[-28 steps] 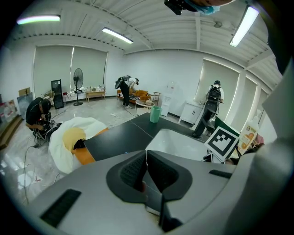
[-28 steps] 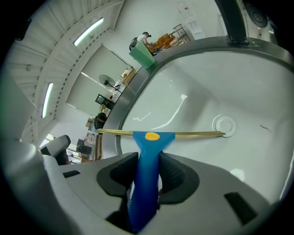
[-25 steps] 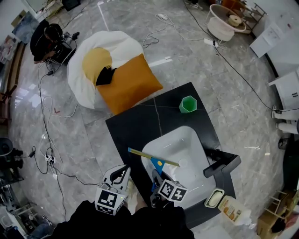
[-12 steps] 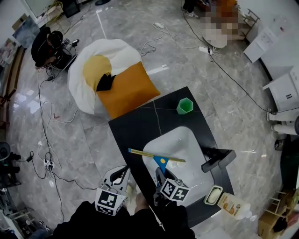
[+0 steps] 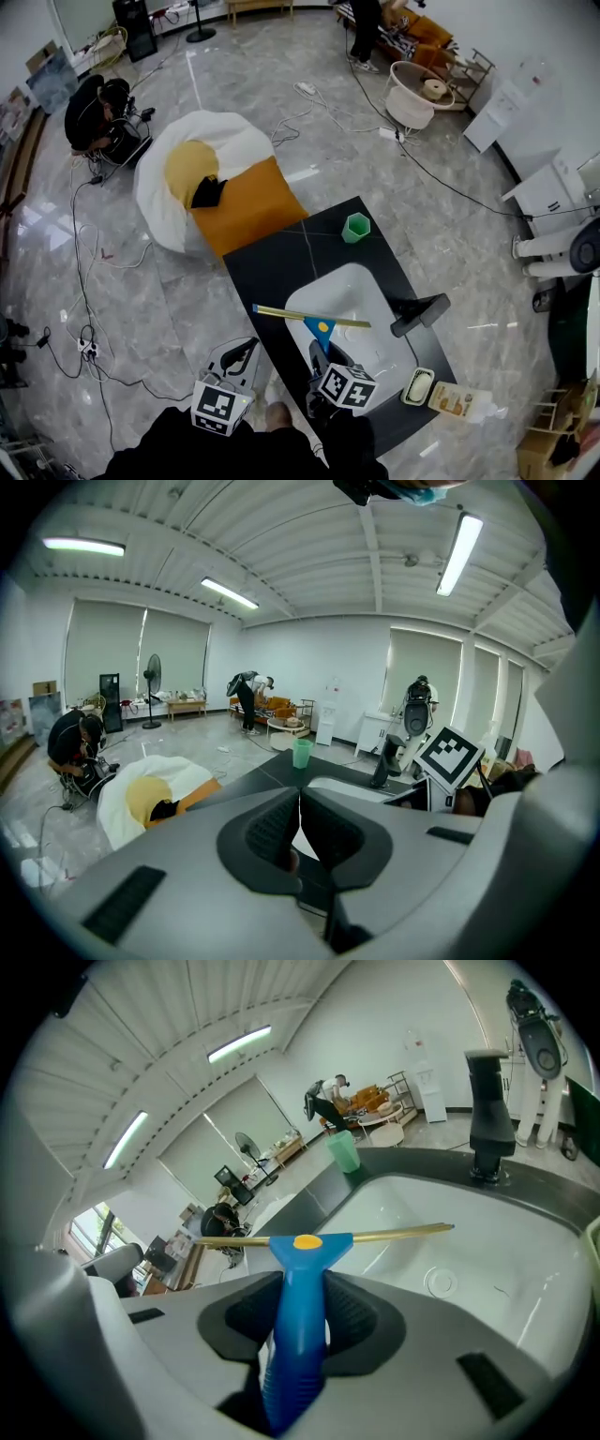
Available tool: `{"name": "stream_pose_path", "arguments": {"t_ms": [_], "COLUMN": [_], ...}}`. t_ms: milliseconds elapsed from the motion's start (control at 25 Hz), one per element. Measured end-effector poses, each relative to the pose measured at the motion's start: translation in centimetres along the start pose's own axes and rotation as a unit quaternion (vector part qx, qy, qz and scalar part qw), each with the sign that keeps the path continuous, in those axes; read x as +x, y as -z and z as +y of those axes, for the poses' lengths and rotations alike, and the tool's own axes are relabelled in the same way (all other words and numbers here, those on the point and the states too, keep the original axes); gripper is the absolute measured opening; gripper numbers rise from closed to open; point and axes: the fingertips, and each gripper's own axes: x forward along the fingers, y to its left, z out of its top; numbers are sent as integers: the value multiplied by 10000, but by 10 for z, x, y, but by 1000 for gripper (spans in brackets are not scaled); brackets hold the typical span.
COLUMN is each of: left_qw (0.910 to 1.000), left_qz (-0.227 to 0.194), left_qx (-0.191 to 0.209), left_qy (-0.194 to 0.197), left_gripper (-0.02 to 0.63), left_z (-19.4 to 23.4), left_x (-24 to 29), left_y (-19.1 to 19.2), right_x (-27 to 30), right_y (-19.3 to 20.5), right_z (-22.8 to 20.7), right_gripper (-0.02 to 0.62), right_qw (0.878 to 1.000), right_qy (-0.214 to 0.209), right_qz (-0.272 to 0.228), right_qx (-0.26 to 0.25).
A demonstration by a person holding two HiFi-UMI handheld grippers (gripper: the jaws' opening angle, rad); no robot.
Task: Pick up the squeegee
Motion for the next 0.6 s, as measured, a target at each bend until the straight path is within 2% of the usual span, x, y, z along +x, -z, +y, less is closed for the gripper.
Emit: {"name": "stream_pose_path", "arguments": {"t_ms": [320, 600], "left_qw": [9989, 9963], "left_qz": [-441, -779], "left_qx": [139, 341], "left_qy": [50, 95], "left_gripper": [25, 25], "left_z": [-9, -21], "left_x": [-61, -118], "left_y": [-18, -27], "right_x": [-58, -111], "right_y": [-6, 5], "right_z": [48, 88], "right_gripper": [150, 150], "right_qw": [9977, 9926], "right_qy": [-56, -111], "right_qz": [-568, -1057], "right_qx": [-362, -585]}}
